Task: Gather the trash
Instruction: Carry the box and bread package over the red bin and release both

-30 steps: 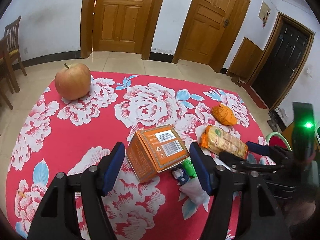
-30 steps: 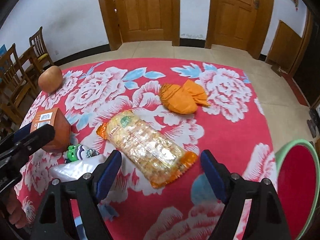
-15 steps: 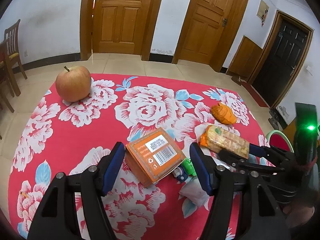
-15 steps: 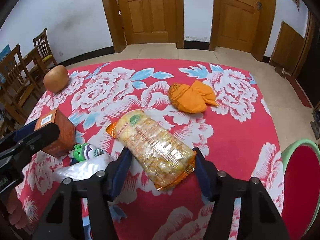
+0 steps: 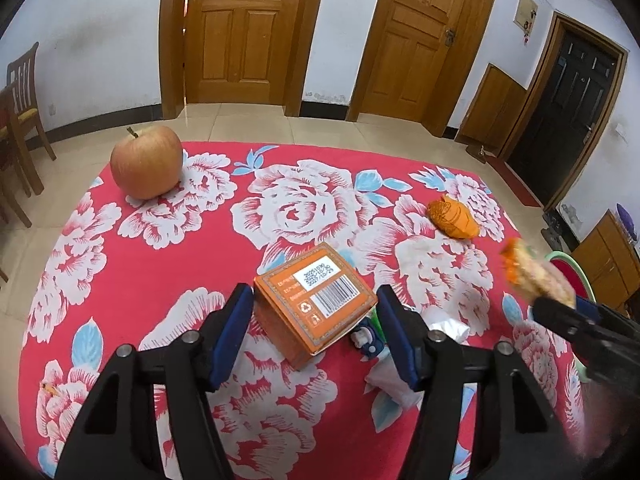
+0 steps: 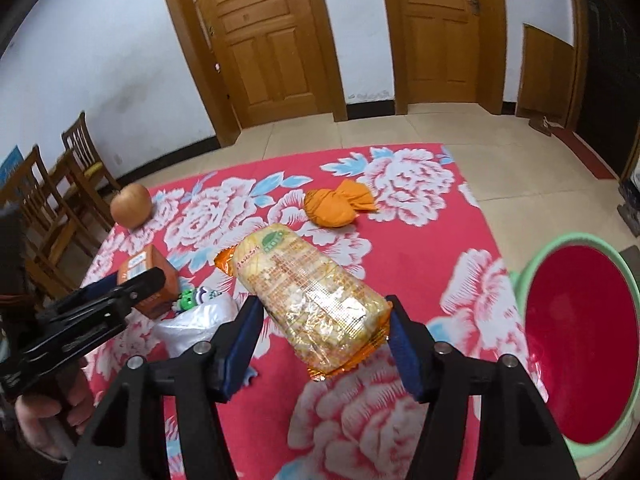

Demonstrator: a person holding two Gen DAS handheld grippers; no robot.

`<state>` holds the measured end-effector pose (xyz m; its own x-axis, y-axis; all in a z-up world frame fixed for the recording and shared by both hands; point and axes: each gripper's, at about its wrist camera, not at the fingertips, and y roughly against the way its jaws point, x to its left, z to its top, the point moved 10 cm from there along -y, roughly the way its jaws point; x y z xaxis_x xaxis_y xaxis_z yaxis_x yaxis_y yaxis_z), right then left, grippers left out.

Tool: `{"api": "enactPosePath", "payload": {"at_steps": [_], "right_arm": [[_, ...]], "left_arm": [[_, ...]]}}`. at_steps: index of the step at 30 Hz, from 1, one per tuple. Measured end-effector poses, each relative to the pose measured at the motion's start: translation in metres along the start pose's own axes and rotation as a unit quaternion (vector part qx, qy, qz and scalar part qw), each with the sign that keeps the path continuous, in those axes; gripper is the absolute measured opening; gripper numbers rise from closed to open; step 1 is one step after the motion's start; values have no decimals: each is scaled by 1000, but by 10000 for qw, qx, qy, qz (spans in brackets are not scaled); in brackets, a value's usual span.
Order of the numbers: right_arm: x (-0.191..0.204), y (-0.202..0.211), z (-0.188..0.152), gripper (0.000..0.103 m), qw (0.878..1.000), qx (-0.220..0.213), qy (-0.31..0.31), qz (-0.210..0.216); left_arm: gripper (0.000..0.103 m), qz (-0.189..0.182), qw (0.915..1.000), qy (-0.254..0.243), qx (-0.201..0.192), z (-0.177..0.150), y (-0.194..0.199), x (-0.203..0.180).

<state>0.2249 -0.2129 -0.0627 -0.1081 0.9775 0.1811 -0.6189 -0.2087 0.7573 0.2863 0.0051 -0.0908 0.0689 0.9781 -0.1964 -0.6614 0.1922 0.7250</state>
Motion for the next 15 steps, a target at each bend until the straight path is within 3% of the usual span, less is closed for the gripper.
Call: {"api": "enactPosePath", "payload": {"at_steps": [5,15], "right_arm": [[-11,24,-9,64,9993,-124,-295,175],[-61,74,-37,64,9945,-489,-900,-215]], "left_arm": [[63,-131,9999,-39,-33,0,4,-4],[63,-235,9980,-353,-473,13,37,-25]]}}
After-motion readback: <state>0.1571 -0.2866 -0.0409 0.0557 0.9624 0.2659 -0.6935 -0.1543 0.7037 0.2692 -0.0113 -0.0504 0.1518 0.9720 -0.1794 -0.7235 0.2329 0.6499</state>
